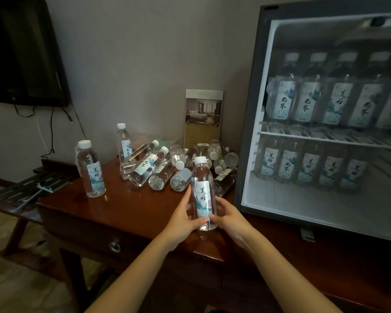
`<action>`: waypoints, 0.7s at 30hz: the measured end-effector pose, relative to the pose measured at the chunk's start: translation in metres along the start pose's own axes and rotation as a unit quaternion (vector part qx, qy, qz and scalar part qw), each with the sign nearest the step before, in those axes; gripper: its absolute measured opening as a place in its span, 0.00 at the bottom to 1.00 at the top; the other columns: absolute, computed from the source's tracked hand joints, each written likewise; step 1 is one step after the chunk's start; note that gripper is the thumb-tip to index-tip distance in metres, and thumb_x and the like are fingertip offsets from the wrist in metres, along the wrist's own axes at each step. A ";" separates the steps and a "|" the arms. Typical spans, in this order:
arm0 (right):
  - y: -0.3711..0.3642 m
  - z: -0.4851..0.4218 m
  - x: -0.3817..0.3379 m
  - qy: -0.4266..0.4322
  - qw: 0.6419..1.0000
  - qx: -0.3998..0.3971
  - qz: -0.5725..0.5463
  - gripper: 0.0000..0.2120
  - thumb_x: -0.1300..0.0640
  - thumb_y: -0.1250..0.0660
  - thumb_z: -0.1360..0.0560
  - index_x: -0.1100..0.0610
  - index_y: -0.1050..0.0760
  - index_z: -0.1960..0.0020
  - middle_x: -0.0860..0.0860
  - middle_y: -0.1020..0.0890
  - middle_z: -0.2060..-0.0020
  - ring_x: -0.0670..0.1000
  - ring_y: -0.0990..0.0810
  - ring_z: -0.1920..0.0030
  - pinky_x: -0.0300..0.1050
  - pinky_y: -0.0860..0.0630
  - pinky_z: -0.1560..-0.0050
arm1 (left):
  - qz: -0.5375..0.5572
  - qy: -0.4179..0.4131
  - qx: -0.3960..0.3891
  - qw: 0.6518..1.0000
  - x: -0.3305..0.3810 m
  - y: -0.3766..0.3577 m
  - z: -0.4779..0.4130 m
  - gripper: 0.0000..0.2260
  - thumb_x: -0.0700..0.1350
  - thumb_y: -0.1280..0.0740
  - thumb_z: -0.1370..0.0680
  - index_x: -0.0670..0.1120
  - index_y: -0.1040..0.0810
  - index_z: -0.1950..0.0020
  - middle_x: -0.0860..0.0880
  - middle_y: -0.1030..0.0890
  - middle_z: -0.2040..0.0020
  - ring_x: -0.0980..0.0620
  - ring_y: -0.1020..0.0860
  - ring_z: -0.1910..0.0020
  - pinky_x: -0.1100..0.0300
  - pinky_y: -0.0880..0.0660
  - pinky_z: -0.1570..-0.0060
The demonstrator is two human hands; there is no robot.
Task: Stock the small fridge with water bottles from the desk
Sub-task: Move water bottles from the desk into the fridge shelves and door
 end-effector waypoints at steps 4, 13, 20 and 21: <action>0.005 0.009 -0.003 0.021 0.999 0.022 -0.010 0.22 0.63 0.36 0.24 0.54 0.35 0.32 0.52 0.21 0.43 0.51 0.21 0.43 0.52 0.23 0.41 | -0.026 -0.021 0.005 0.999 -0.002 -0.009 0.006 0.45 0.33 0.29 0.29 0.69 0.50 0.30 0.52 0.27 0.36 0.50 0.25 0.39 0.54 0.22 0.45; 0.024 0.037 -0.015 0.067 0.997 0.028 -0.019 0.23 0.62 0.40 0.22 0.50 0.37 0.29 0.50 0.23 0.41 0.47 0.22 0.44 0.44 0.21 0.47 | -0.027 -0.066 -0.003 0.997 0.014 -0.037 0.011 0.44 0.33 0.29 0.29 0.72 0.49 0.33 0.52 0.27 0.36 0.51 0.24 0.39 0.49 0.22 0.45; 0.078 0.071 -0.017 0.131 0.985 0.104 -0.030 0.25 0.62 0.40 0.21 0.44 0.40 0.29 0.48 0.25 0.37 0.47 0.25 0.38 0.35 0.23 0.48 | -0.043 -0.146 -0.013 0.988 0.032 -0.104 -0.003 0.44 0.35 0.28 0.30 0.72 0.49 0.33 0.57 0.27 0.38 0.57 0.23 0.43 0.57 0.20 0.51; 0.088 0.075 -0.016 0.138 0.983 0.118 -0.031 0.25 0.62 0.41 0.21 0.42 0.41 0.30 0.47 0.26 0.37 0.47 0.26 0.38 0.35 0.24 0.47 | -0.050 -0.158 -0.012 0.986 0.033 -0.116 -0.006 0.45 0.36 0.27 0.30 0.73 0.49 0.33 0.59 0.28 0.37 0.57 0.23 0.42 0.56 0.21 0.50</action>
Point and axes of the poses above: each hand's wrist, its own z-axis away from the middle knuckle, its own y-axis out of the back of the hand, x = y × z, the point moved 3 cm from there along -z, towards the middle knuckle
